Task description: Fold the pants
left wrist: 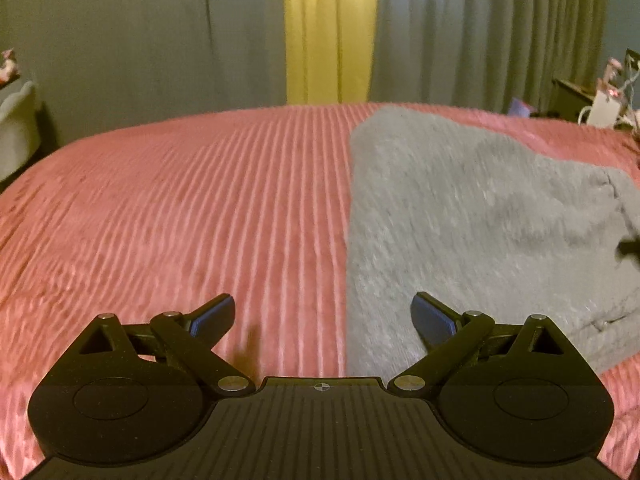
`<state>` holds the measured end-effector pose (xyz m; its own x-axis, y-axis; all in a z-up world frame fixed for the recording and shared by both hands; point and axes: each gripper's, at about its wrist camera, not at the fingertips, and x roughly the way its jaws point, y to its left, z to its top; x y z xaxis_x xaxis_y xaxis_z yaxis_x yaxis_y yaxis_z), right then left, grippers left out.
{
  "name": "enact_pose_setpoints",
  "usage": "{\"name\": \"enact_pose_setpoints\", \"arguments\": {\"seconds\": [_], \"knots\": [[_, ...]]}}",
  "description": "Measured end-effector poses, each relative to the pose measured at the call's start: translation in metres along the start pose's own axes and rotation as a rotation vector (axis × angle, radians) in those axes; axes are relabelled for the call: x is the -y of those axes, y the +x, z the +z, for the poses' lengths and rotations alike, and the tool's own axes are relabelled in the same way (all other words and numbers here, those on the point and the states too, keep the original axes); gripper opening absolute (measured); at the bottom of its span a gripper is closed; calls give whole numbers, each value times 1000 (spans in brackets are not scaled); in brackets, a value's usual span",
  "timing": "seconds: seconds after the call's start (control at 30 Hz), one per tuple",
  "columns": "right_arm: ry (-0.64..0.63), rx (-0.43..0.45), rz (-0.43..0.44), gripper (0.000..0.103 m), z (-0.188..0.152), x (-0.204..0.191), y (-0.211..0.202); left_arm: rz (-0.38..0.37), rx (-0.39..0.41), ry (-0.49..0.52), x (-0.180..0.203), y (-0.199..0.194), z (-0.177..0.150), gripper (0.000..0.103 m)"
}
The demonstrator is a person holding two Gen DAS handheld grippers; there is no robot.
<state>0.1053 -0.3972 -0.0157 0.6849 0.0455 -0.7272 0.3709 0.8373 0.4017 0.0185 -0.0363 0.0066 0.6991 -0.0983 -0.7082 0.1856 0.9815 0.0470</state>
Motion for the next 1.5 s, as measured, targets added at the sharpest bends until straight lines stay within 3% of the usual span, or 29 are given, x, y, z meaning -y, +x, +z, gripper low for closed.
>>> {"name": "enact_pose_setpoints", "arguments": {"seconds": [0.07, 0.23, 0.4, 0.6, 0.7, 0.8, 1.1, 1.5], "knots": [[91, -110, 22, 99, -1, 15, 17, -17, -29, -1, -1, 5, 1, 99], [143, -154, 111, 99, 8, 26, 16, -93, -86, -47, -12, 14, 10, 99], [130, -147, 206, 99, 17, 32, 23, -155, -121, -39, -10, 28, 27, 99], [161, -172, 282, 99, 29, 45, 40, -301, -214, -23, 1, 67, 43, 99], [227, -154, 323, 99, 28, 57, 42, -356, -258, -74, 0, 89, 47, 100], [268, -113, 331, 99, 25, 62, 42, -388, -246, -112, 0, 100, 51, 100], [253, -92, 300, 99, 23, 54, 44, -354, -204, -24, 20, 105, 50, 100], [268, -49, 273, 99, 16, 41, 48, -373, -193, -31, 11, 99, 45, 98]]}}
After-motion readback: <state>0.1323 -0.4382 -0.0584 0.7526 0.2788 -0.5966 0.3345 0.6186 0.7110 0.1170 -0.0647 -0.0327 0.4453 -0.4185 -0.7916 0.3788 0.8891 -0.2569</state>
